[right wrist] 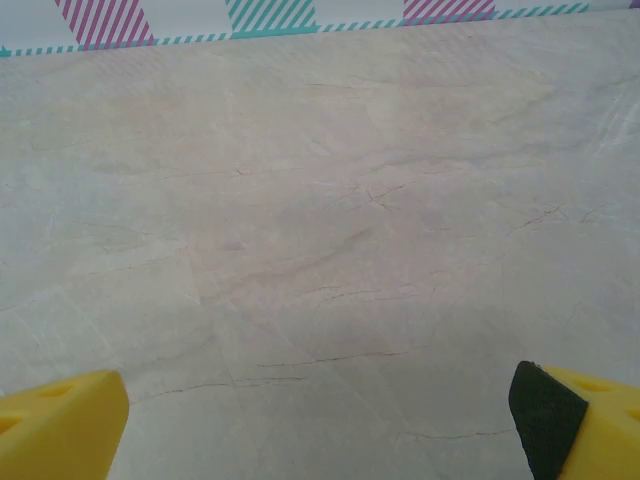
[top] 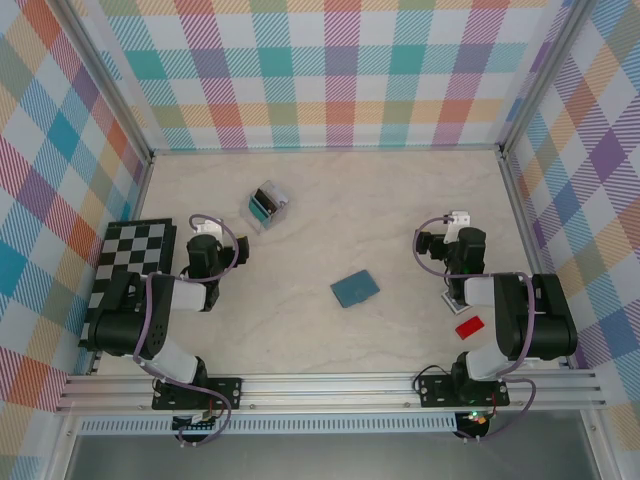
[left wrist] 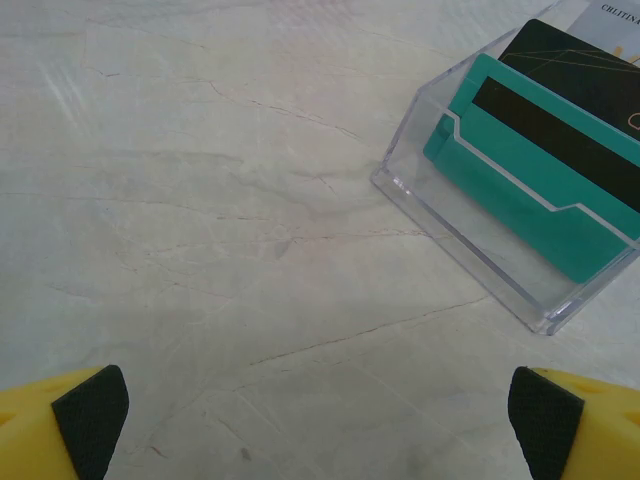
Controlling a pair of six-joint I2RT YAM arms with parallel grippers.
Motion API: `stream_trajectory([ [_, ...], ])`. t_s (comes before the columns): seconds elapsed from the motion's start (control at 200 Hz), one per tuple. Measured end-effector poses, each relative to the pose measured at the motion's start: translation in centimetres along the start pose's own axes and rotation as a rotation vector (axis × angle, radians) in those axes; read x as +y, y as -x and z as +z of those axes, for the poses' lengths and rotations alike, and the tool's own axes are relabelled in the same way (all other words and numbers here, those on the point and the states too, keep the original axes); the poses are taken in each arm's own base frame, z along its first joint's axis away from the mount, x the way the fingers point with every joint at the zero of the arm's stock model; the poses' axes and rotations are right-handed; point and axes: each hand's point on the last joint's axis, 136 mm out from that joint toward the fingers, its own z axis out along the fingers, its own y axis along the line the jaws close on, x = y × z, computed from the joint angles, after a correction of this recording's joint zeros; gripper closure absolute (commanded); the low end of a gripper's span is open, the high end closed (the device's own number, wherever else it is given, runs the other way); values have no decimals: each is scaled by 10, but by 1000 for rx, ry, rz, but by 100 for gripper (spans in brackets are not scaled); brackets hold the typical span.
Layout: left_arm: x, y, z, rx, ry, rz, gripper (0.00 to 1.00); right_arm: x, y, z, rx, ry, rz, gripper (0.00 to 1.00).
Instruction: Take the credit cards out of the card holder
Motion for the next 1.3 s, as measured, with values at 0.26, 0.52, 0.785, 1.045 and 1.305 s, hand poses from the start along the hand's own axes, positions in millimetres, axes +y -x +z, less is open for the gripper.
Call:
stream_trajectory([
  [0.26,0,0,0,0,0,0,0,0,0,0,0,0,0,0],
  [0.52,0,0,0,0,0,0,0,0,0,0,0,0,0,0],
  [0.785,0,0,0,0,0,0,0,0,0,0,0,0,0,0],
  [1.045,1,0,0,3,5,-3,0,0,0,0,1,0,0,0],
  [1.305,8,45,-25,1,54,-63,0,-1,32,-27,-8,-31,28,0],
])
